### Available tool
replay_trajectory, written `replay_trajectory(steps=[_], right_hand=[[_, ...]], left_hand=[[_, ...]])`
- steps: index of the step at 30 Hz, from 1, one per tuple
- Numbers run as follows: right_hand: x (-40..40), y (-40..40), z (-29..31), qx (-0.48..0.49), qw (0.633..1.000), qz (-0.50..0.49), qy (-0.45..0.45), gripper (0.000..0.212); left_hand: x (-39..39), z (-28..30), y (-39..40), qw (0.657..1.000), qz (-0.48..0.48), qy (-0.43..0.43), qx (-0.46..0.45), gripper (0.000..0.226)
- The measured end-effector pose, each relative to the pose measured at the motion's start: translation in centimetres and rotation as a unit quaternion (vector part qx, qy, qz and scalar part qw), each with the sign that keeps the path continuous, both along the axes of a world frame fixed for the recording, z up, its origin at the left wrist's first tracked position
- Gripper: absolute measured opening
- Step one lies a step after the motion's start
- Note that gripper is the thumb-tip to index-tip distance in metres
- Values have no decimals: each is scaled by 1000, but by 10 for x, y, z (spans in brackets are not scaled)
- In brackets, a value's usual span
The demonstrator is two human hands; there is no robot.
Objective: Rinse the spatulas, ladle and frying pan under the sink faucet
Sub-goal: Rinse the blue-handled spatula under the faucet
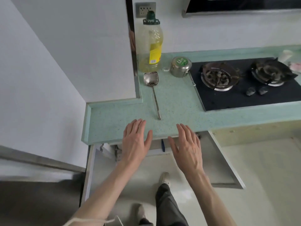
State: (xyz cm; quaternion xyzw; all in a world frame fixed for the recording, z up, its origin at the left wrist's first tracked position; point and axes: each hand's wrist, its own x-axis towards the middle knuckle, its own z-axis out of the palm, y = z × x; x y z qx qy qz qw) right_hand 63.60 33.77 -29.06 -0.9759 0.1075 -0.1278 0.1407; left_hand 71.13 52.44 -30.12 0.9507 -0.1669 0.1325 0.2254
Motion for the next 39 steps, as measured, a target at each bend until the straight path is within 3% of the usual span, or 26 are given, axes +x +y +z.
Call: replay_trajectory(steps=[7, 15, 39], right_hand=[[-43, -4, -55, 59, 996, -34, 56, 56], [-30, -32, -156, 105, 986, -48, 120, 63], [46, -79, -568, 179, 969, -67, 154, 63]], left_hand=[[-49, -63, -7, 998, -4, 66, 3, 42], [-40, -170, -30, 995, -3, 97, 19, 41], [25, -569, -94, 992, 3, 113, 57, 47]])
